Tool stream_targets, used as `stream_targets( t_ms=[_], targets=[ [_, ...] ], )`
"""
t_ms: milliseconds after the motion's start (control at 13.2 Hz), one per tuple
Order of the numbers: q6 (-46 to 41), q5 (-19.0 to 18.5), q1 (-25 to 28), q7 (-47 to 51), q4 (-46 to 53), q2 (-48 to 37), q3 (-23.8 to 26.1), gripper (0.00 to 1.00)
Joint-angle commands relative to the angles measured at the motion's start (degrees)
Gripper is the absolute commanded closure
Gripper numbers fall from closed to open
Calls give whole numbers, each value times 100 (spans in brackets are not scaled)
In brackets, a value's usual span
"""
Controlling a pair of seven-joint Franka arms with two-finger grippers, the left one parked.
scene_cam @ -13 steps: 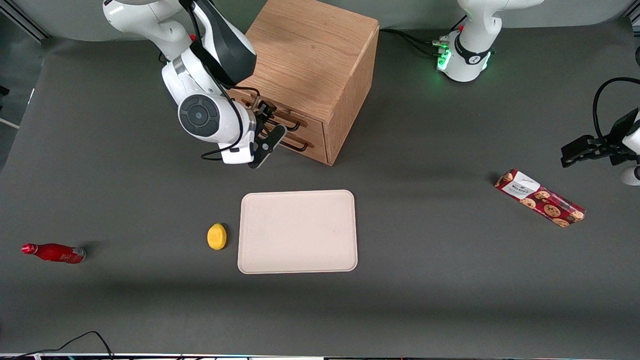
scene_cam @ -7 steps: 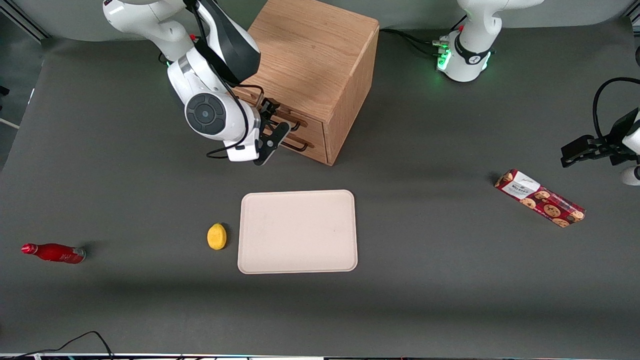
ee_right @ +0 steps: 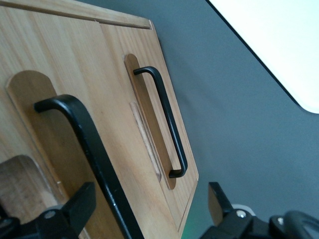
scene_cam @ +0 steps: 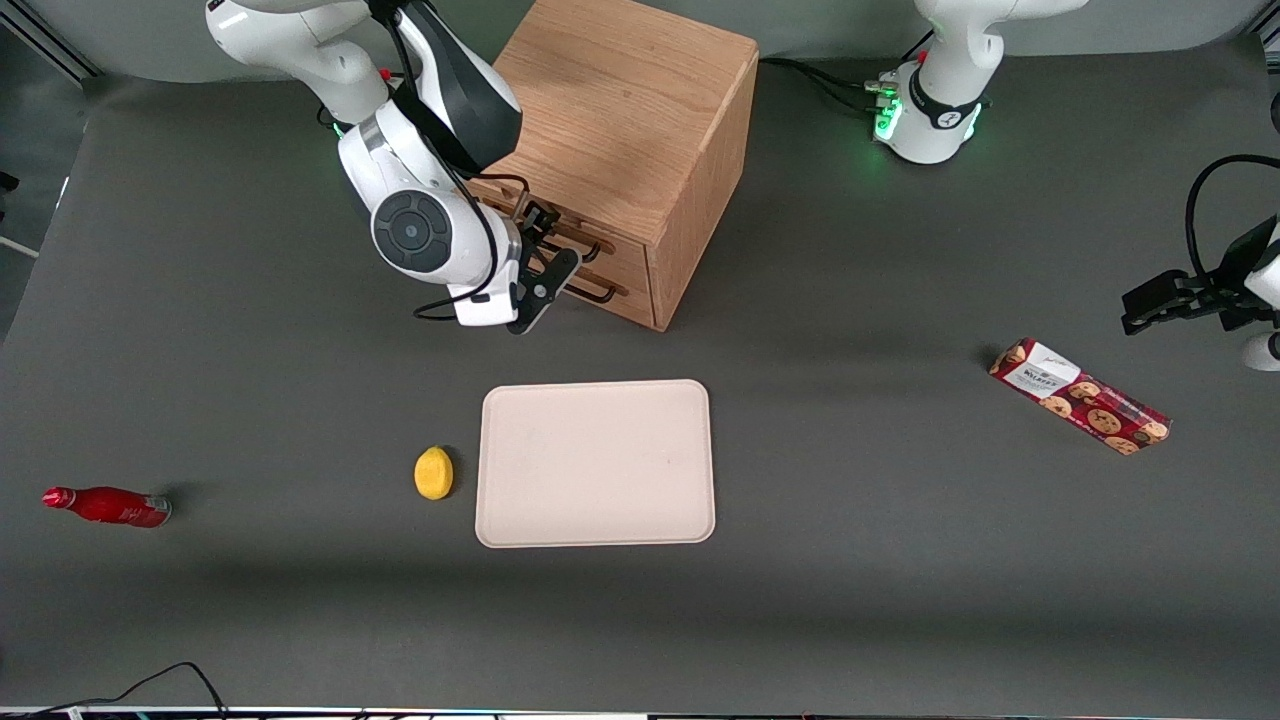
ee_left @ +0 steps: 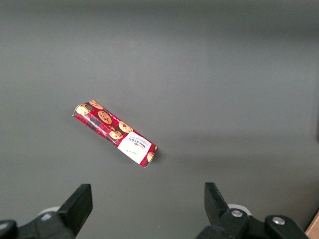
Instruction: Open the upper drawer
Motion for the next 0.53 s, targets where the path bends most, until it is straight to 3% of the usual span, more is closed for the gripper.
stream_targets(
  t_ms=[0,455],
  targets=[
    [83,92,-32,-136,-34,28,4,0],
    [249,31,-49,-136,-34,177,4,0]
  ],
)
